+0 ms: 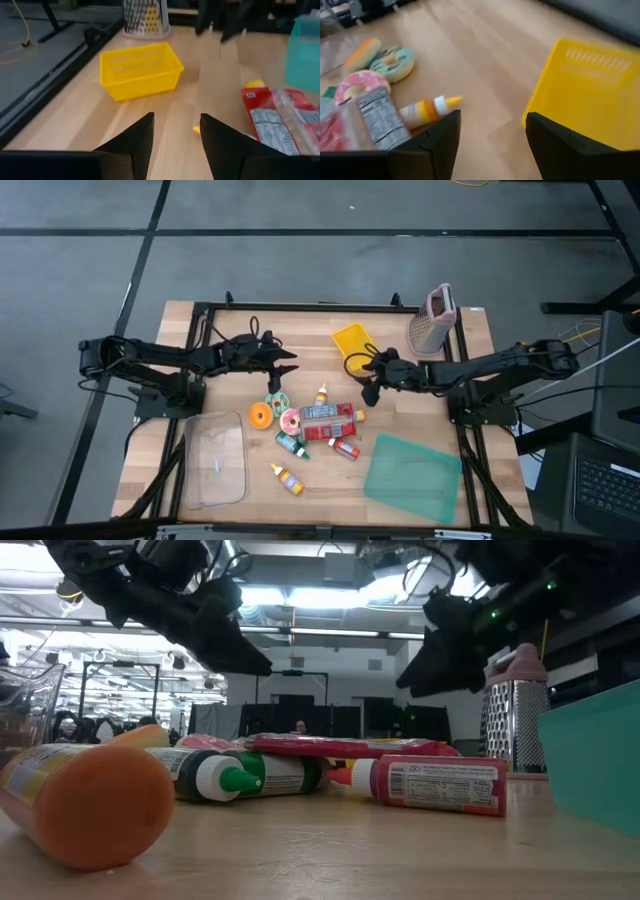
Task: Pick & Place Food Item
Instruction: Put the popcorn bag into the green bin
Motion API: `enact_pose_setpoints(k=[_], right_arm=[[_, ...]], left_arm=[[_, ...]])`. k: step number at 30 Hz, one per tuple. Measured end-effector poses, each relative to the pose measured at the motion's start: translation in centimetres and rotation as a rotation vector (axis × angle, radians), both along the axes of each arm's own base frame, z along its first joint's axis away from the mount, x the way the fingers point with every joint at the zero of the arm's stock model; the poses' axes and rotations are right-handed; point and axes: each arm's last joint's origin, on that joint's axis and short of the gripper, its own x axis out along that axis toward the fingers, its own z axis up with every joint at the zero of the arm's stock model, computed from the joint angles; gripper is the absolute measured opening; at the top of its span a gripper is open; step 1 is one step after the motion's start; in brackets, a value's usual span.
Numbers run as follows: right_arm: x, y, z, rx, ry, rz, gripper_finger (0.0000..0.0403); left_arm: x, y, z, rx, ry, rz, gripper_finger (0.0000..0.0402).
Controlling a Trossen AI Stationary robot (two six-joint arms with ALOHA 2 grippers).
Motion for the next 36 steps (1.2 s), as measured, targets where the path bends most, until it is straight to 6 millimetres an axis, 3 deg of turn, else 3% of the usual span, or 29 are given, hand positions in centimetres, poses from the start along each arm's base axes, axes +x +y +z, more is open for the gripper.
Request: enact_pose_setpoints(k=[10, 32, 36], right_arm=[[0.8, 0.8, -3.4, 0.292, 0.137, 0.116, 0.0223], [1.2, 1.3, -3.3, 0.511, 0.091, 0.121, 0.0223], [1.6, 1.3, -4.0, 0.536, 0.092, 0.115, 0.0223]], left_arm=[[0.0, 0.0, 0.0, -0.002, 0.004, 0.001, 0.0154], [0.0, -0.2, -0.1, -0.056, -0.004, -0.038, 0.0157], [0.0, -0.2, -0.1, -0.06, -0.005, -0.036, 0.0156]])
